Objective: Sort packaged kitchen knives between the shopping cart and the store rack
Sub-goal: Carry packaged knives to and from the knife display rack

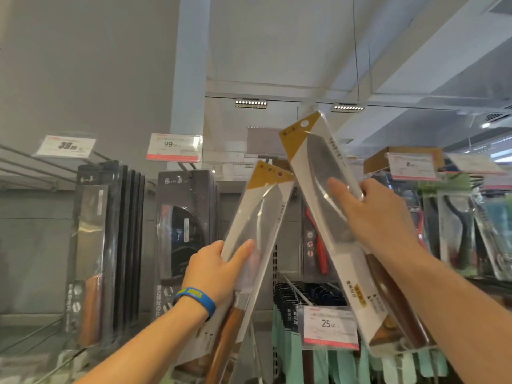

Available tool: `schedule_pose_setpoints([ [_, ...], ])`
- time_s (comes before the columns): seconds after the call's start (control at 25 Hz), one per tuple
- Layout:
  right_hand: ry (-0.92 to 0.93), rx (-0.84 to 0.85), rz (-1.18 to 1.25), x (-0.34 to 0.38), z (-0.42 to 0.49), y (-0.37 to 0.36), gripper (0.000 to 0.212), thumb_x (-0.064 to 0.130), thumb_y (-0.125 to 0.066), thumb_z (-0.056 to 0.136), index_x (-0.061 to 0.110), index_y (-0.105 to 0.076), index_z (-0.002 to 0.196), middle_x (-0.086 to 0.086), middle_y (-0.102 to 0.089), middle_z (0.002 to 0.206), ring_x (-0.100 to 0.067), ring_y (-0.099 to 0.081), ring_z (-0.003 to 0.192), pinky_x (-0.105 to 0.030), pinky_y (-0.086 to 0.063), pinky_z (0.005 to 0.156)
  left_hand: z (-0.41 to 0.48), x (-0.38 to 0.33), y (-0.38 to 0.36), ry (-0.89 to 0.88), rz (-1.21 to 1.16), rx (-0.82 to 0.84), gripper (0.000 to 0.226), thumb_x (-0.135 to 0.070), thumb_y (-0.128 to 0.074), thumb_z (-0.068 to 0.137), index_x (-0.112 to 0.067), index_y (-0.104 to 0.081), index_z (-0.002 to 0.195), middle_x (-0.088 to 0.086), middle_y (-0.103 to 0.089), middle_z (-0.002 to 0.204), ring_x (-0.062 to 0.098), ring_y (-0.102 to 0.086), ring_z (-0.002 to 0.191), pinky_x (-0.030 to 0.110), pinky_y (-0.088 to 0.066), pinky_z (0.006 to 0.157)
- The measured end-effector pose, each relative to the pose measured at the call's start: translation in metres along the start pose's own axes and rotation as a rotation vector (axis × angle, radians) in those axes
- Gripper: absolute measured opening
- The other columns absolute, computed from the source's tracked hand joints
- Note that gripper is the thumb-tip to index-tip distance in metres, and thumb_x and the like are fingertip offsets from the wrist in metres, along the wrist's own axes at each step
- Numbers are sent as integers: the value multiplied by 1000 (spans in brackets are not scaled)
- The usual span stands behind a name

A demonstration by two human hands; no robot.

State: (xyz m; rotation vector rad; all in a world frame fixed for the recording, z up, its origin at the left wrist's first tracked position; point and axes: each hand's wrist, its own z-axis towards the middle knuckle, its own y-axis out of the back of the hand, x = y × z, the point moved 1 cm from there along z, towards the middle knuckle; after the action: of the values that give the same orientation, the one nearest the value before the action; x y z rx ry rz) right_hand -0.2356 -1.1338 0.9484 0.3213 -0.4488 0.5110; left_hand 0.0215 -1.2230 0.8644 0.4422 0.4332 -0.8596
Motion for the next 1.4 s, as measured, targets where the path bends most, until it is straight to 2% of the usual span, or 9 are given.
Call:
schedule_pose_setpoints([
  [0.2,-14,5,57,-8,1,-10,53,81,-45,88,30,-60,91,11,-65,82,-9,-63,72,-29,-41,57,-6,24,-4,55,7,-3,72,-85,-47,64,-14,-61,61,-5,-62,54,7,-58,52,30,-49,54],
  [0.28,-11,-6,72,-10,2,-13,53,80,-45,88,29,-61,92,12,-66,82,-6,-62,71,-27,-39,56,-4,28,0,29,-24,-34,74,-88,-50,68,-15,-58,59,-6,-60,52,9,-56,49,31,-51,52],
  [0.4,-16,-8,102,-12,4,-17,53,79,-46,89,28,-62,93,11,-67,83,-8,-63,72,-28,-42,58,4,21,-3,-43,-70,-74,76,-89,-47,65,-14,-53,57,-5,-55,49,8,-50,45,24,-42,47],
  [0.56,-46,58,159,-9,2,-24,54,79,-46,88,28,-63,97,7,-69,88,-14,-66,78,-33,-49,64,10,19,-18,17,1,39,74,-88,-47,68,-16,-63,64,-1,-63,56,16,-61,56,34,-50,54],
  [0.72,-32,56,137,-9,1,-26,55,79,-44,86,27,-63,93,5,-69,86,-14,-67,75,-30,-48,60,-1,51,-13,101,40,51,74,-86,-46,65,-13,-60,60,-1,-61,53,13,-58,54,35,-51,60],
  [0.84,-29,35,152,-9,3,-27,55,79,-44,86,27,-63,91,6,-69,84,-12,-66,73,-27,-44,57,-6,43,-8,4,-41,-18,70,-90,-48,68,-21,-58,58,-7,-57,49,7,-51,46,32,-44,49],
  [1.0,-30,35,180,-5,7,-30,52,77,-47,89,27,-62,90,10,-68,83,-9,-64,71,-26,-41,56,16,15,-14,-5,-102,-9,80,-90,-48,67,-10,-54,57,0,-54,47,11,-47,46,30,-43,50],
  [1.12,-24,36,171,-7,5,-35,51,77,-46,89,28,-61,90,11,-68,82,-6,-64,70,-24,-40,54,17,20,-16,17,-13,23,75,-85,-46,65,-11,-55,59,-4,-53,48,19,-52,52,34,-46,56],
  [1.4,-35,52,175,-10,6,-36,57,80,-44,87,26,-63,90,9,-69,83,-10,-66,71,-26,-41,56,19,24,-18,38,34,137,71,-86,-47,68,-17,-65,67,1,-66,60,20,-66,60,40,-57,60],
])
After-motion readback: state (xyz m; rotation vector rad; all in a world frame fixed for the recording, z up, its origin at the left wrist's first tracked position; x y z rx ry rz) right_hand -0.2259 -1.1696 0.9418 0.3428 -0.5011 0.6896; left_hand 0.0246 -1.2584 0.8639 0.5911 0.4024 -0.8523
